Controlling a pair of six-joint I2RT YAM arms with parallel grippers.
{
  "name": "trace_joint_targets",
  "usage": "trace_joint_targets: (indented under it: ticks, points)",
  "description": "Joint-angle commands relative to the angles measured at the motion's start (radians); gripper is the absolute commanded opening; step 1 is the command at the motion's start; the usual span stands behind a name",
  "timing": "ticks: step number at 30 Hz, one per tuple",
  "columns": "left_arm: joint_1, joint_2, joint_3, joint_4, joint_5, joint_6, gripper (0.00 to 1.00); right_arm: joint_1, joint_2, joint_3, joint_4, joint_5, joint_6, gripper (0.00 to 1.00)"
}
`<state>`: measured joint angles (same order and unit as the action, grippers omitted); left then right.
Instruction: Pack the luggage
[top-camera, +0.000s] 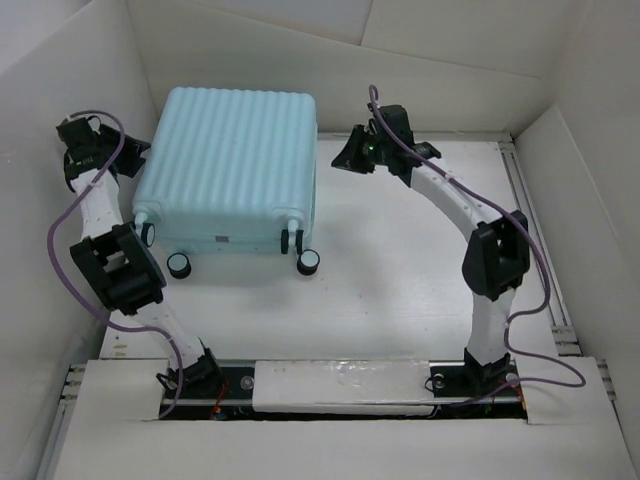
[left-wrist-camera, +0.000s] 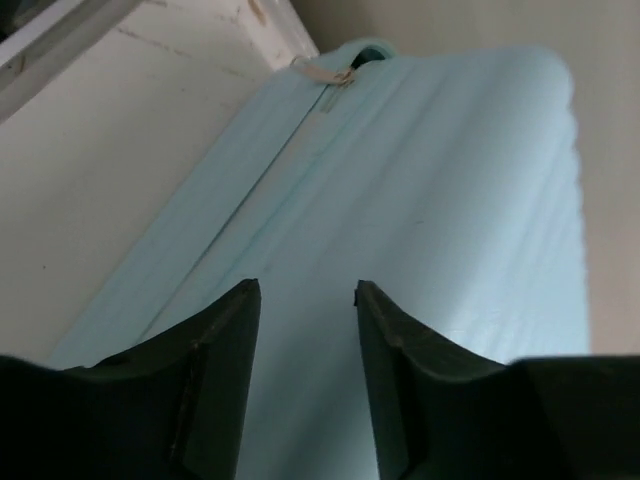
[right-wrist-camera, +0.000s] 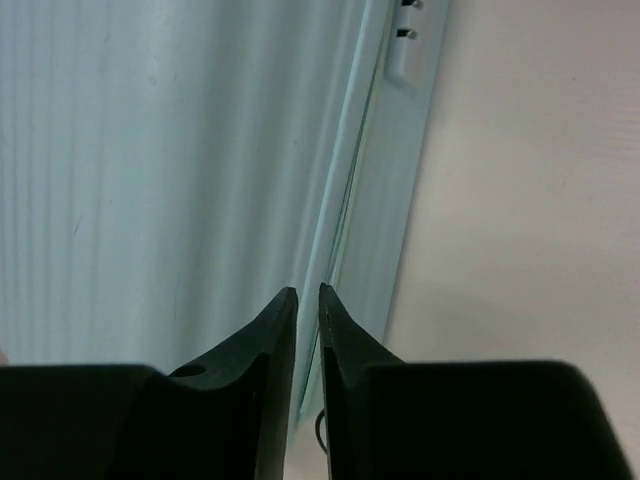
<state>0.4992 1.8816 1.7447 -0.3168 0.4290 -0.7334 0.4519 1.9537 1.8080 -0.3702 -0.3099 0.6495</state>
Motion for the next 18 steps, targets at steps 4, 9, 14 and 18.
trace_joint_targets:
  ticks: [4, 9, 14, 18]
  points:
    - [-0.083, -0.088, -0.312, 0.093, 0.129, 0.072, 0.25, 0.001, 0.137, 0.178, 0.017, 0.109, 0.042, 0.32]
    - [-0.229, -0.163, -0.447, 0.105, 0.142, 0.094, 0.17, 0.021, 0.171, 0.212, -0.01, 0.123, 0.021, 0.39]
    - [-0.415, -0.272, -0.609, 0.148, 0.151, 0.049, 0.14, -0.001, 0.094, 0.125, 0.007, 0.152, -0.048, 0.42]
    - [-0.602, -0.361, -0.733, 0.209, 0.174, -0.049, 0.12, -0.065, 0.036, 0.125, -0.076, 0.155, -0.148, 0.46]
